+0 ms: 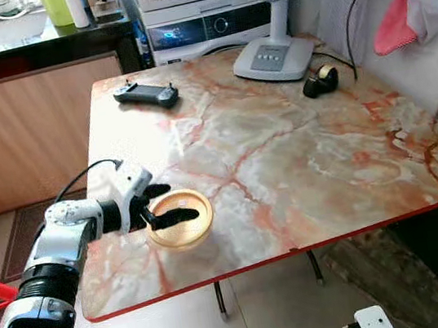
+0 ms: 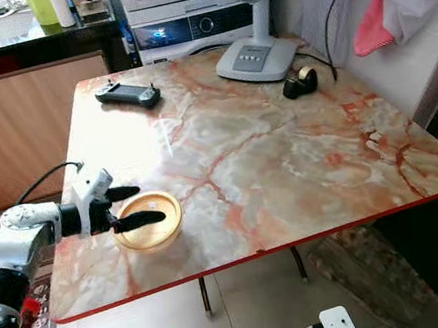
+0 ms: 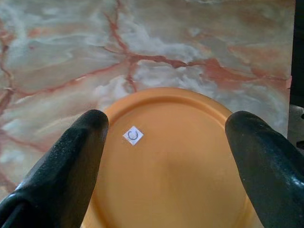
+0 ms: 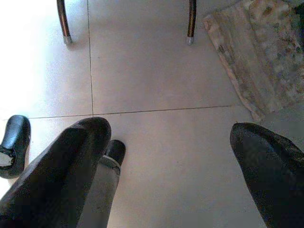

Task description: Restocking fridge

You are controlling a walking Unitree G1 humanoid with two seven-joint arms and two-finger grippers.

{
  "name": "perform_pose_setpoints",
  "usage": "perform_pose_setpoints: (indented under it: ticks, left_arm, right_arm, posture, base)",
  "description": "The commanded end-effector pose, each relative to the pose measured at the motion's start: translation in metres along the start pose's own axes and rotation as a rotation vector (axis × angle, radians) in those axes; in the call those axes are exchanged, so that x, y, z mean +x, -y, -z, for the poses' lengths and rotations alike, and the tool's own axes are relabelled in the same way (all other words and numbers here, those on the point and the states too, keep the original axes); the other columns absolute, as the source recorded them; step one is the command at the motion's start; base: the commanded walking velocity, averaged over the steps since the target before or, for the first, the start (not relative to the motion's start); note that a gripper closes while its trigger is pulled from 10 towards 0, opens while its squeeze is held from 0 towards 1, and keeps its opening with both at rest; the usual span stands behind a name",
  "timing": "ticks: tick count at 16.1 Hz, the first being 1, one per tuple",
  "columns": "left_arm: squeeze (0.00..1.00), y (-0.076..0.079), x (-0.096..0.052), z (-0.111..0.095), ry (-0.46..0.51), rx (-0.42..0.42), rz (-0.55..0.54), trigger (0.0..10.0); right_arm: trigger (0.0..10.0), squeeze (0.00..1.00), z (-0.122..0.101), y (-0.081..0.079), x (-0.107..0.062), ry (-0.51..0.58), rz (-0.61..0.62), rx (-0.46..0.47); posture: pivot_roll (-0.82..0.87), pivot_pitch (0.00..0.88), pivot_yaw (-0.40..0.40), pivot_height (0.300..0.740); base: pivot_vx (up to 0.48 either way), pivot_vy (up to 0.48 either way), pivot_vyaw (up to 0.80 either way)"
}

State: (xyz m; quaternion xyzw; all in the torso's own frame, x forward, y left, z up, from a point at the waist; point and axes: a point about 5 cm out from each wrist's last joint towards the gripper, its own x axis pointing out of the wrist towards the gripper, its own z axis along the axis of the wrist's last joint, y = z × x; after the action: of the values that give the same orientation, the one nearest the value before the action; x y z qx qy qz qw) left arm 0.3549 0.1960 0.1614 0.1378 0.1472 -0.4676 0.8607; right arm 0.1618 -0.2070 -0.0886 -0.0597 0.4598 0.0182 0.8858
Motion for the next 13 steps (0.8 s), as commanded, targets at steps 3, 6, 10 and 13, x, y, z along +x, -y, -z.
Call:
perform_pose_setpoints:
  ticks: [3, 6, 10, 13]
  left_arm:
    - [0.0, 0.002, 0.001, 0.006, -0.045, 0.022, 0.032, 10.0]
    - [0.0, 0.005, 0.002, 0.015, -0.078, 0.017, 0.051, 10.0]
    - [0.0, 0.01, 0.0, 0.028, -0.141, 0.017, 0.095, 10.0]
    - [0.0, 0.015, -0.006, 0.038, -0.213, 0.045, 0.149, 10.0]
  right_arm:
    - [10.0, 0.0, 0.001, 0.005, -0.001, -0.005, 0.009, 0.008]
    - [10.0, 0.0, 0.001, 0.005, -0.001, -0.006, 0.008, 0.008]
    - [10.0, 0.0, 0.003, 0.002, -0.001, -0.011, 0.006, 0.008]
    - [10.0, 0.0, 0.004, 0.002, -0.001, -0.009, 0.007, 0.013]
  posture:
    - [0.09, 0.012, -0.03, 0.74]
    - [0.09, 0.015, -0.031, 0.74]
    - [0.09, 0.016, -0.031, 0.74]
    - [0.09, 0.019, -0.025, 0.74]
  base:
    - [0.0, 0.0, 0.0]
    - [0.0, 0.0, 0.0]
    - [0.0, 0.0, 0.0]
    - [0.0, 0.0, 0.0]
